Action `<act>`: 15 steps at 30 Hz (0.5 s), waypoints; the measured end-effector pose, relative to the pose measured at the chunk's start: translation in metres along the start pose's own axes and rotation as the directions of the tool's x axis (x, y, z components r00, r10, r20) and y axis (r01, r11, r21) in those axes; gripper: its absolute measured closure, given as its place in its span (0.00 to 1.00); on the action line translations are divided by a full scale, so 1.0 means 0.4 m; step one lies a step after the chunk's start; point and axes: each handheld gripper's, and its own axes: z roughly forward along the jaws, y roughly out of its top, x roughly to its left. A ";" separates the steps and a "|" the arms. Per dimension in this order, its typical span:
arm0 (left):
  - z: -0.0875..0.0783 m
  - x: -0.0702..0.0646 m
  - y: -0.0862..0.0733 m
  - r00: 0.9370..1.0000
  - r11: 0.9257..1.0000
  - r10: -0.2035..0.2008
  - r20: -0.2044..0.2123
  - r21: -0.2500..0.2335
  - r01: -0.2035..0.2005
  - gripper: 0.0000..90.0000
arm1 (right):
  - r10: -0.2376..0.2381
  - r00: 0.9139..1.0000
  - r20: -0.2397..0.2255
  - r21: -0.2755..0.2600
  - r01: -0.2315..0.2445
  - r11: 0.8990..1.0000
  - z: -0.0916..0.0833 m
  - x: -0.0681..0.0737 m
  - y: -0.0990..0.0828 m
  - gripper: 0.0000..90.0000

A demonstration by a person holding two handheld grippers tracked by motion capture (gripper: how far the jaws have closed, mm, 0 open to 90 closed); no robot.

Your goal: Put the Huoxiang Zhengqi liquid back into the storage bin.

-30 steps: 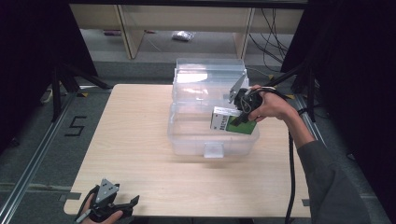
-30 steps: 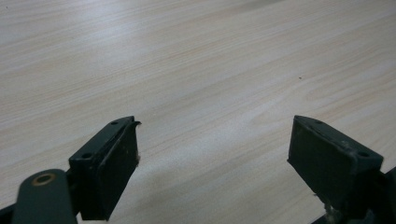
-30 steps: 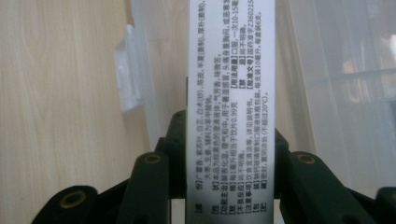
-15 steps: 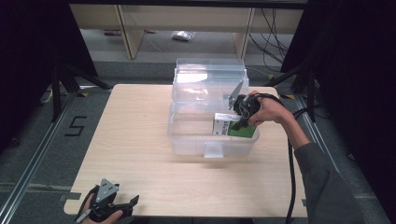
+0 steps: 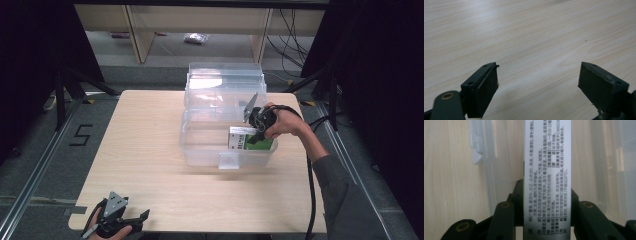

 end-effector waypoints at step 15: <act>-0.005 0.001 0.002 1.000 1.000 0.007 -0.002 0.010 -0.007 0.17 | 0.027 1.000 -0.009 0.012 -0.027 1.000 0.035 -0.001 -0.020 0.72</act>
